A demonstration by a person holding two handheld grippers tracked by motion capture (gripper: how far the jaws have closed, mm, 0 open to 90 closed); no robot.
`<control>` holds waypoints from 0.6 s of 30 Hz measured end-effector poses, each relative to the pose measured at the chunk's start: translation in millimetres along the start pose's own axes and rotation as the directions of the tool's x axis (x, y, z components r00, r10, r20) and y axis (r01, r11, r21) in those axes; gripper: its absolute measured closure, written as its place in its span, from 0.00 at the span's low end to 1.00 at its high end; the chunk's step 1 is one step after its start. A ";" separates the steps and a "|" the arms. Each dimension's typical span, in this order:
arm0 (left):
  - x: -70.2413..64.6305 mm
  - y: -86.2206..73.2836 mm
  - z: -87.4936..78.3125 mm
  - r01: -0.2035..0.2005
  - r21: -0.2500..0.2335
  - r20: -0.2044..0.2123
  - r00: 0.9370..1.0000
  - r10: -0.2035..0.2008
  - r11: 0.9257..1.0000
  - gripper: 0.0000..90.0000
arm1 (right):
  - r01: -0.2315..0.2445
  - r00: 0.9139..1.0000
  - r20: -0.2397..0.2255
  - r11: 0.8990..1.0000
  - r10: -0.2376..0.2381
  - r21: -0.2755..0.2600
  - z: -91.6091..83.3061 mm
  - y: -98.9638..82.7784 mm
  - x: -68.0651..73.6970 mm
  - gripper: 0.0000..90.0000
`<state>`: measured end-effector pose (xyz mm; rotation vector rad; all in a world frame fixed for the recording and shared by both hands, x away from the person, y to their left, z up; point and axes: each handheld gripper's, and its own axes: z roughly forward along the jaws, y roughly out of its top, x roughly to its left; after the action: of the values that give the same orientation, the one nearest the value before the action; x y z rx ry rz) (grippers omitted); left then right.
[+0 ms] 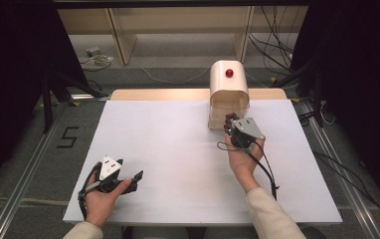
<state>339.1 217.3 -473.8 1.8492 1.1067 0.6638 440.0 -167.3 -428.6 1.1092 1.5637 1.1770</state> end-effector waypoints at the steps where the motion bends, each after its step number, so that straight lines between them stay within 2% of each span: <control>1: 0.0 0.0 0.0 0.001 -0.001 -0.001 1.000 -0.001 1.000 0.18 | -0.002 1.000 0.000 1.000 0.002 0.001 -0.4 0.1 0.2 0.82; 18: 0.5 0.1 -0.6 0.001 -0.002 -0.008 1.000 -0.001 1.000 0.18 | 0.004 1.000 -0.001 1.000 -0.004 -0.002 -5.4 1.6 0.9 0.82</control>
<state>339.0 218.0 -473.4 1.8449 1.1122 0.6724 434.8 -167.3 -426.1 1.1041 1.5646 1.1765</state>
